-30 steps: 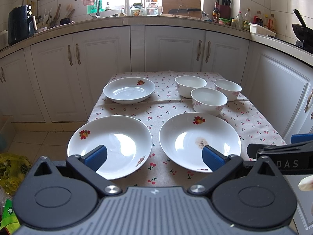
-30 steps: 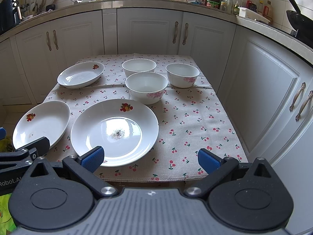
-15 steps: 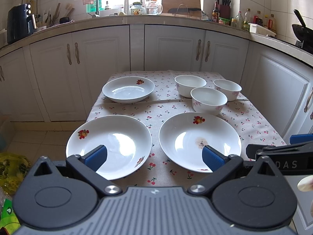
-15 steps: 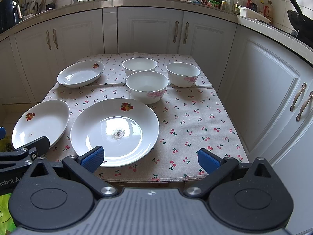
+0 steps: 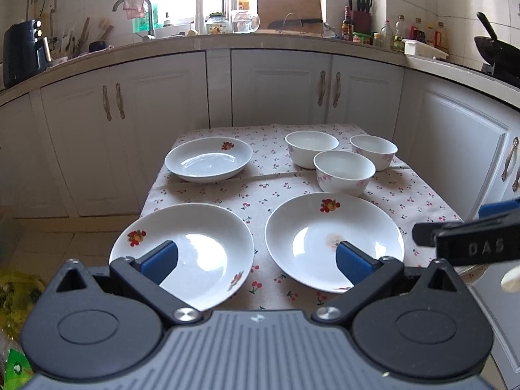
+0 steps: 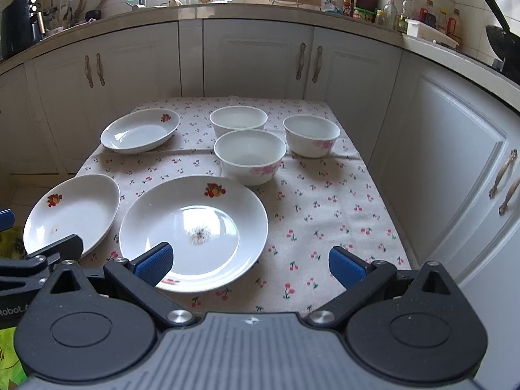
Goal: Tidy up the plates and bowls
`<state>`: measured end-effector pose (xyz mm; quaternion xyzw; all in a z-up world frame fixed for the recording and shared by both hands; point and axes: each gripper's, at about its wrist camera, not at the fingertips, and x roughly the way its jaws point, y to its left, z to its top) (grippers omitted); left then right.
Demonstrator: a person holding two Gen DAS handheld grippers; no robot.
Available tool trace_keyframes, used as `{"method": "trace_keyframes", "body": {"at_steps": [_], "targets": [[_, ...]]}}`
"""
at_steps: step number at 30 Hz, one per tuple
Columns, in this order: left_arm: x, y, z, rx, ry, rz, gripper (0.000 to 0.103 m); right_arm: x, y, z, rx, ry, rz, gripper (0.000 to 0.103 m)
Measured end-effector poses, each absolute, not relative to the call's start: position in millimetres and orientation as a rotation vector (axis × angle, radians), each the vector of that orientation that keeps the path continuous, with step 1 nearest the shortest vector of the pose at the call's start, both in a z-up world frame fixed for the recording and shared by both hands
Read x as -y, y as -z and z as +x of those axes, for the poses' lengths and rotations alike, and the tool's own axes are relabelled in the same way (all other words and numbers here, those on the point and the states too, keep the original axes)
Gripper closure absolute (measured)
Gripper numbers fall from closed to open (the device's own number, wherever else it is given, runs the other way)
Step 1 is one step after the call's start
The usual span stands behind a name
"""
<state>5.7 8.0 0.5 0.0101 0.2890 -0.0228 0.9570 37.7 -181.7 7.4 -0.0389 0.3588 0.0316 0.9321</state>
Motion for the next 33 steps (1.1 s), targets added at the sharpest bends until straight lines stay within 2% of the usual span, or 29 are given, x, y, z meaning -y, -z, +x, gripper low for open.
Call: {"method": "trace_keyframes", "body": {"at_steps": [14,22,33], "targets": [[-58,18,24,-0.549,0.117,0.013,0.001,176,-7,78,-0.692,-0.254,-0.079,0.000],[-104,38,30,-0.624,0.092,0.029,0.001,145,0,124,-0.733,-0.455,-0.009,0.000],[-148,64,33,-0.736,0.215,0.072,0.001,68,16,185,-0.826,-0.629,-0.063,0.000]]}}
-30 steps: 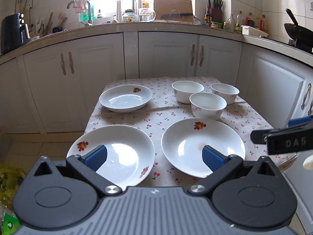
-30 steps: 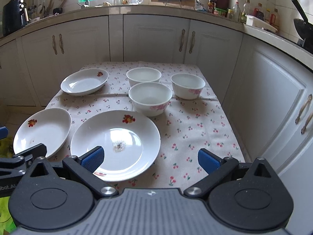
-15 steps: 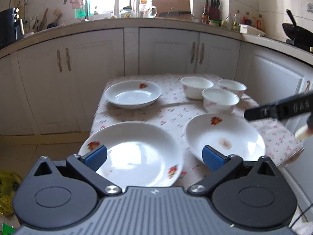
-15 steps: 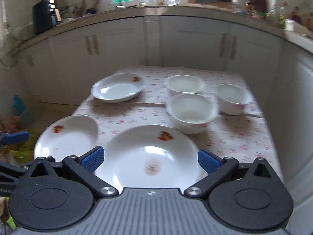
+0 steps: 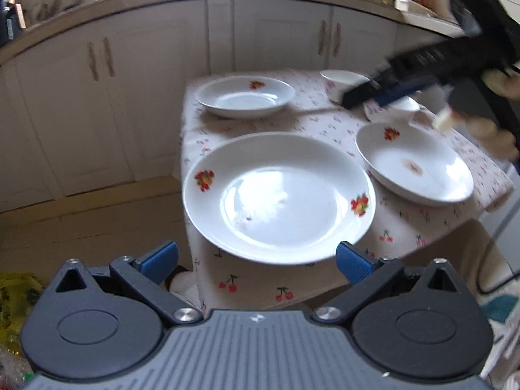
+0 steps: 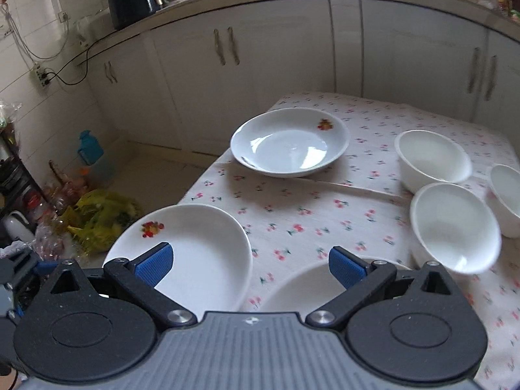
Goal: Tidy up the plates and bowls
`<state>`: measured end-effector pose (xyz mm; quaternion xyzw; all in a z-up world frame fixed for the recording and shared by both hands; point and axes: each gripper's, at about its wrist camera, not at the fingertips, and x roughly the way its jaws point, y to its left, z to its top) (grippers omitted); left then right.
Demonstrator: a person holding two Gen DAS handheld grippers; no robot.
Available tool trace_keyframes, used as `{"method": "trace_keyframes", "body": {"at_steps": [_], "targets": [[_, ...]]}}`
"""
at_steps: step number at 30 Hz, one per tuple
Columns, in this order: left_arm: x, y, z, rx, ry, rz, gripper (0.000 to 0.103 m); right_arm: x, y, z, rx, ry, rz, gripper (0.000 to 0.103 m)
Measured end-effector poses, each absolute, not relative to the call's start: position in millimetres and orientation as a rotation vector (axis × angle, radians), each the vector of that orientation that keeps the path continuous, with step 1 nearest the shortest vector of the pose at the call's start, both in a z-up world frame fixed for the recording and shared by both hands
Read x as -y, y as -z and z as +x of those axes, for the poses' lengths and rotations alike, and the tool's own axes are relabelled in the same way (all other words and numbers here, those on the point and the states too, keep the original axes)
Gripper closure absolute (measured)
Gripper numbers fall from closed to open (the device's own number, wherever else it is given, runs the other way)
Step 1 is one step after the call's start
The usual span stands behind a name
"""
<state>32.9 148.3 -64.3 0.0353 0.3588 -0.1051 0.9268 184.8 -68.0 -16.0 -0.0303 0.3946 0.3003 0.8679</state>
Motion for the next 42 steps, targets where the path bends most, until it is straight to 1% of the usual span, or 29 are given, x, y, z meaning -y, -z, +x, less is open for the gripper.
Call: {"method": "trace_keyframes", "body": {"at_steps": [5,13,15,19,21,25,26,28,29,34,42], "targets": [[-153,75,39,-0.773,0.293,0.078,0.001,58,23,207,-0.883,-0.640,-0.021,0.000],[-154,87,55,-0.815,0.361,0.122,0.001,33,54,227,-0.977,-0.666,-0.038,0.001],[-154,88,60,-0.822,0.371,0.137,0.001,29,58,231,-0.992,-0.679,-0.039,0.005],[-152,88,66,-0.817,0.391,0.164,0.001,24,65,237,-1.027,-0.691,-0.042,0.017],[-153,89,67,-0.819,0.398,0.165,0.001,22,69,239,-1.044,-0.703,-0.046,0.019],[-154,91,70,-0.816,0.409,0.164,0.002,17,76,241,-1.072,-0.724,-0.064,0.035],[-154,92,70,-0.816,0.412,0.159,0.002,16,77,241,-1.079,-0.731,-0.067,0.038],[-155,92,72,-0.818,0.416,0.155,0.002,15,78,240,-1.075,-0.743,-0.077,0.041],[-155,92,72,-0.817,0.419,0.156,0.002,14,77,240,-1.073,-0.747,-0.083,0.044],[-153,90,74,-0.824,0.430,0.164,0.002,13,78,240,-1.079,-0.776,-0.069,0.047],[-153,84,79,-0.826,0.430,0.182,0.002,16,77,241,-1.072,-0.772,-0.070,0.047]]}}
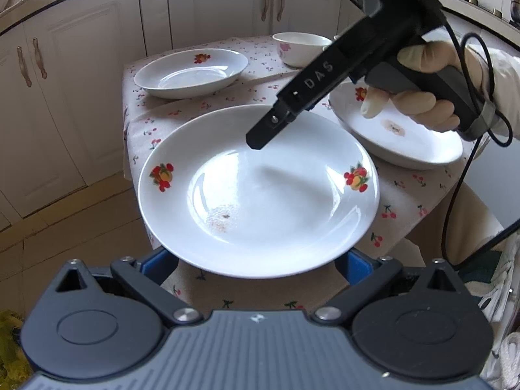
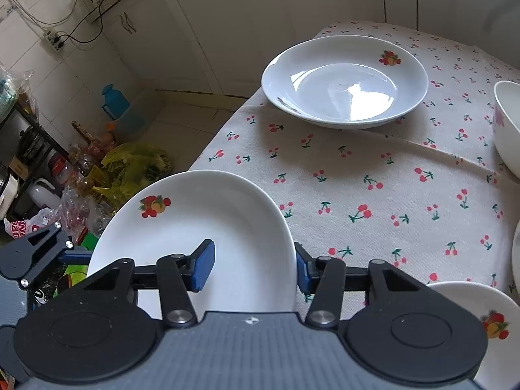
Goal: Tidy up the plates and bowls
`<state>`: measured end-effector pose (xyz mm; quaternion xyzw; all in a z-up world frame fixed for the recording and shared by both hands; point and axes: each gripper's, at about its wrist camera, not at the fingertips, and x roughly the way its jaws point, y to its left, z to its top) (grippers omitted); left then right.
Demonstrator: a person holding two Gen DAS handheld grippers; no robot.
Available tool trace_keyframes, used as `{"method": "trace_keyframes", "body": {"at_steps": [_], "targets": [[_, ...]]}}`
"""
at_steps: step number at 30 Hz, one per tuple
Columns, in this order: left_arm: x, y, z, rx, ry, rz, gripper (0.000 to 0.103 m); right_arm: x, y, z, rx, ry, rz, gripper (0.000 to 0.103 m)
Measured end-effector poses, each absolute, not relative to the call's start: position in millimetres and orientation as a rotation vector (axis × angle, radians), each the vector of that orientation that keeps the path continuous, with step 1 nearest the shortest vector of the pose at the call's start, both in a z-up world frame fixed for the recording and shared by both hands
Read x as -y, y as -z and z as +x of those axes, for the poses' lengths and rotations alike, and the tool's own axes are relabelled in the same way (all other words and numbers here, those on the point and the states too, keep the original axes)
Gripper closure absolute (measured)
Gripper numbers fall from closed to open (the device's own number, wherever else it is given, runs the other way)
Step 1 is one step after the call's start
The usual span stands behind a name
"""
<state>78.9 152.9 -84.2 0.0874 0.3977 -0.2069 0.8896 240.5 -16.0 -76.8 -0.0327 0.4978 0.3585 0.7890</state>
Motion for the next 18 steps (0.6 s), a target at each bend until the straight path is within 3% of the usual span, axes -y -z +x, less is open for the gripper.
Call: {"method": "trace_keyframes", "body": {"at_steps": [18], "targets": [[-137,90,128,-0.777,0.485,0.261,0.002,33,73,277,-1.014,-0.664,-0.072,0.047]]}}
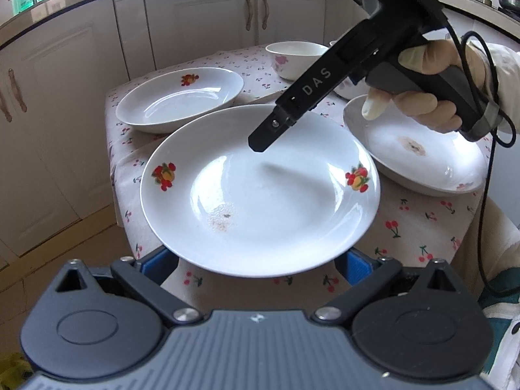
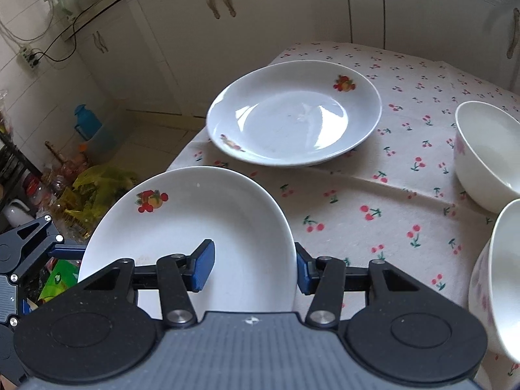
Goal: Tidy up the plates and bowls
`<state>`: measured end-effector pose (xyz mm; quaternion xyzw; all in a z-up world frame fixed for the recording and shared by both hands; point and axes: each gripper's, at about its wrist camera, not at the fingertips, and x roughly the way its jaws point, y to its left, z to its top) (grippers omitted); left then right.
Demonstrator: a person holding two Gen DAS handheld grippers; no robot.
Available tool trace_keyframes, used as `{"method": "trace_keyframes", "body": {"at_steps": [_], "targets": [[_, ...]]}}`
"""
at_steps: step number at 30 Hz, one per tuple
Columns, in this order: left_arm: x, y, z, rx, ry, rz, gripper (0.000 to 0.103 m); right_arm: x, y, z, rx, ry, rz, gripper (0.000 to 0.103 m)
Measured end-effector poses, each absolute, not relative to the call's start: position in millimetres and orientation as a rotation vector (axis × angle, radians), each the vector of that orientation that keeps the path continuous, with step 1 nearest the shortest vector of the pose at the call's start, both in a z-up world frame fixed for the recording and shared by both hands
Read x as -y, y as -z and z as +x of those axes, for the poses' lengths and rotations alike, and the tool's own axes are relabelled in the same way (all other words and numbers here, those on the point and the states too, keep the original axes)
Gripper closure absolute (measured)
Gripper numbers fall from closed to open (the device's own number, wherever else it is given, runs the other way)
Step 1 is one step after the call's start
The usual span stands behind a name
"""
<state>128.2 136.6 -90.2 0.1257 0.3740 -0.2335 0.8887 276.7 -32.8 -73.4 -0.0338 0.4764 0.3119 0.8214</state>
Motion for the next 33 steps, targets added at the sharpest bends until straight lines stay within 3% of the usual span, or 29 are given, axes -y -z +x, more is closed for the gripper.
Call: {"method": "trace_keyframes", "body": {"at_steps": [16,21,24,33], "targets": [[-137,96,133,-0.778,0.471,0.263,0.002,28,77,277,-0.994,-0.646,-0.093,0.045],[-135,93,129,-0.776,0.455,0.265,0.001,32,74,276,-1.003,-0.673,-0.075,0.036],[-137,91,124,-0.789,0.431,0.246,0.001,39,65,269,-0.972,-0.668,-0.077,0.021],[-141,67,88,-0.762,0.341,0.199,0.001,74,28,229,-0.852,-0.664,-0.082,0.007]]}}
